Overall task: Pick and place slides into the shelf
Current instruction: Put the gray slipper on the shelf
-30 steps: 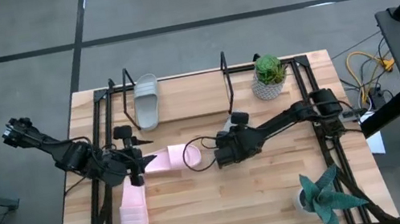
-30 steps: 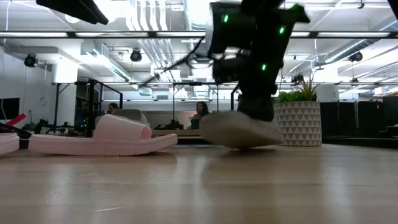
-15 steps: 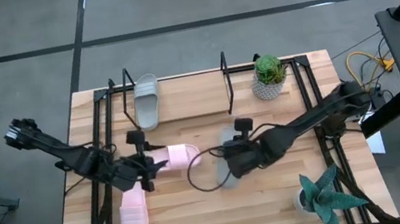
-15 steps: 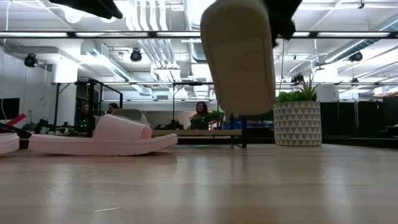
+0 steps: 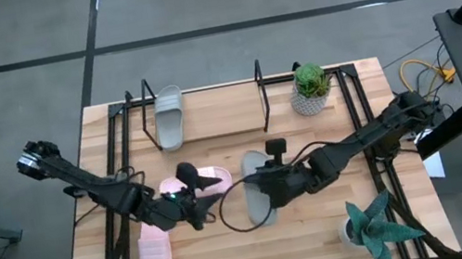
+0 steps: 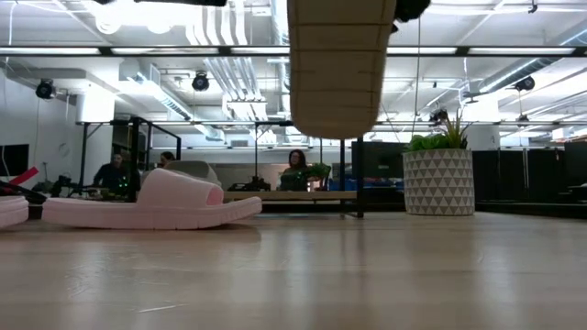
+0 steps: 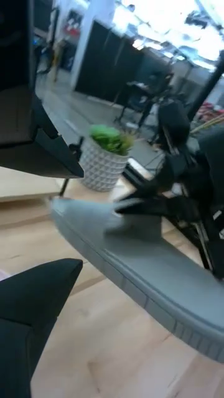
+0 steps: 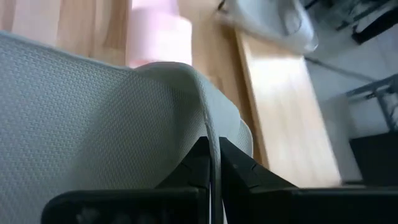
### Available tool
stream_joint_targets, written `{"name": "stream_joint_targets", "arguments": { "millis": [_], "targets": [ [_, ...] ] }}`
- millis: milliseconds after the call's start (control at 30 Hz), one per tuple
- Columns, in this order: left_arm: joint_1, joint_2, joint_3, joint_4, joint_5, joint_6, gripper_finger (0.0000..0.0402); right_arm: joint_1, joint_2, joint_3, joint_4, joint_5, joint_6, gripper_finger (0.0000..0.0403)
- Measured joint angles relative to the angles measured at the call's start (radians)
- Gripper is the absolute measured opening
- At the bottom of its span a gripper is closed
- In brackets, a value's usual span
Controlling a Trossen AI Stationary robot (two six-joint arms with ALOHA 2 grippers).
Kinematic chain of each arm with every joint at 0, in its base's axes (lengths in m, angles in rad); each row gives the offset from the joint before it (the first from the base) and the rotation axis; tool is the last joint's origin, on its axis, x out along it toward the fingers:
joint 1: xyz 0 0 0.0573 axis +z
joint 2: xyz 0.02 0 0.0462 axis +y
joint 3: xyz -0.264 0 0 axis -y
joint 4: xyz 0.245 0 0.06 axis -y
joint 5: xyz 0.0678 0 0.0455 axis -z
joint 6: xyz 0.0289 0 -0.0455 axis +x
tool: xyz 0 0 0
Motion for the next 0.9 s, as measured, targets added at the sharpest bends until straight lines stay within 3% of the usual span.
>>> {"name": "stream_joint_targets", "arguments": {
  "millis": [167, 400, 900],
  "targets": [
    [-0.001, 0.085, 0.0, 0.1, 0.0, 0.08, 0.0208, 0.0, -0.006, 0.0, 0.044, 0.062, -0.069, 0.0009],
    [-0.001, 0.176, 0.003, 0.165, 0.0, 0.097, 0.0208, -0.031, -0.018, 0.0, 0.065, 0.062, -0.09, 0.0009],
    [-0.002, 0.255, 0.003, 0.407, 0.0, 0.238, 0.0208, -0.053, -0.019, 0.0, 0.168, 0.057, -0.151, 0.0009]
  ]
}}
